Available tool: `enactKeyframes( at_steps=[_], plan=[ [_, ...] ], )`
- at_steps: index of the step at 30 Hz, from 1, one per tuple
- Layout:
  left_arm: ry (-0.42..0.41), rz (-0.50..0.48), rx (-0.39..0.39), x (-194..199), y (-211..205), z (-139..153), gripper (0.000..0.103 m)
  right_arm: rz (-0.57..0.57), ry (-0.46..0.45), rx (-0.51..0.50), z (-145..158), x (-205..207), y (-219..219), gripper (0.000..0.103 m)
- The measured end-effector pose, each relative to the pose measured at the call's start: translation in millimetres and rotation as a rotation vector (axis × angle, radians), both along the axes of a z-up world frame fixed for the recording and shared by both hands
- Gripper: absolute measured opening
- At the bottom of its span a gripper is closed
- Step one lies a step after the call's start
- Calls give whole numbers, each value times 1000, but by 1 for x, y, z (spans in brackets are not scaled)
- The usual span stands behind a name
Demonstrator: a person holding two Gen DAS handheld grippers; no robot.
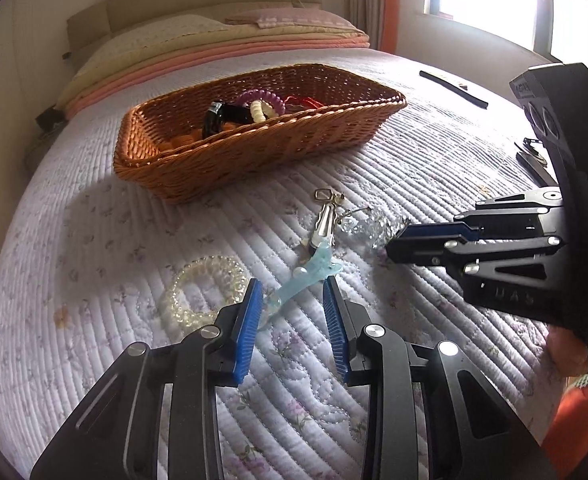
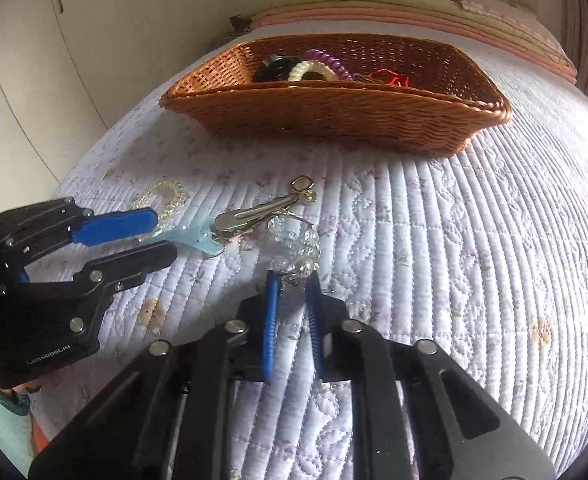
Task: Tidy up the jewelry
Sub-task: 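Grasp the silver charm cluster with the right tool, then grasp the light blue hair clip with the left tool while the right tool lifts the charms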
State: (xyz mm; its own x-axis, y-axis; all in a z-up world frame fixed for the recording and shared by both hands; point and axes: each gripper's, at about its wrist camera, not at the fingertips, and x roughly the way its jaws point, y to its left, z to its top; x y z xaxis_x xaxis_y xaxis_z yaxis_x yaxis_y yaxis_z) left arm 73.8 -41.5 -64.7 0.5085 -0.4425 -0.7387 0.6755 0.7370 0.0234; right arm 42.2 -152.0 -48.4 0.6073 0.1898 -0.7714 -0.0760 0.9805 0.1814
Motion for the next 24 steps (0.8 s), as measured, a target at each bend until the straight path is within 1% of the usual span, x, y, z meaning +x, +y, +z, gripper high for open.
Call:
enactKeyframes(
  at_steps=[1,3,8,11,13,14,16,17,19,20,21,23,24],
  plan=[
    [3,-1,3,-1,0,-1,30,-4,3,8,-1,0,-2,5],
    [2,-1,8,-4,-1,-2,30,-17,8,17,-2,-1,-7,3],
    [22,-20,4,-10,-1,-3,30,-15,-3,80,1,-6,-16,3],
    [49,-37,-3,-15,0,-2,30,-20,-25,66,4,-12,-18,3],
    [58,-31,0,-19,2,-1,30,-11,-39,78,6,-15,-19,3],
    [62,-41,-3,-24,3,0,31,-9,-44,77,7,-16,-19,3],
    [75,-63,-15,-31,6,0,38,-11,-54,82,10,-18,-23,4],
    [90,-83,-21,-35,7,1,40,-4,-52,97,11,-17,-25,8],
    [101,-115,-23,-43,9,2,43,-5,-49,102,14,-12,-30,18],
    [105,-128,-26,-46,10,3,43,-9,-49,93,15,-10,-31,29],
    [109,-141,-32,-48,11,5,43,-10,-51,84,17,-7,-31,35],
    [104,-147,-52,-50,16,9,44,-6,-55,81,19,-2,-32,35],
    [91,-132,-60,-48,17,12,46,-1,-51,79,20,2,-31,35]
  ],
)
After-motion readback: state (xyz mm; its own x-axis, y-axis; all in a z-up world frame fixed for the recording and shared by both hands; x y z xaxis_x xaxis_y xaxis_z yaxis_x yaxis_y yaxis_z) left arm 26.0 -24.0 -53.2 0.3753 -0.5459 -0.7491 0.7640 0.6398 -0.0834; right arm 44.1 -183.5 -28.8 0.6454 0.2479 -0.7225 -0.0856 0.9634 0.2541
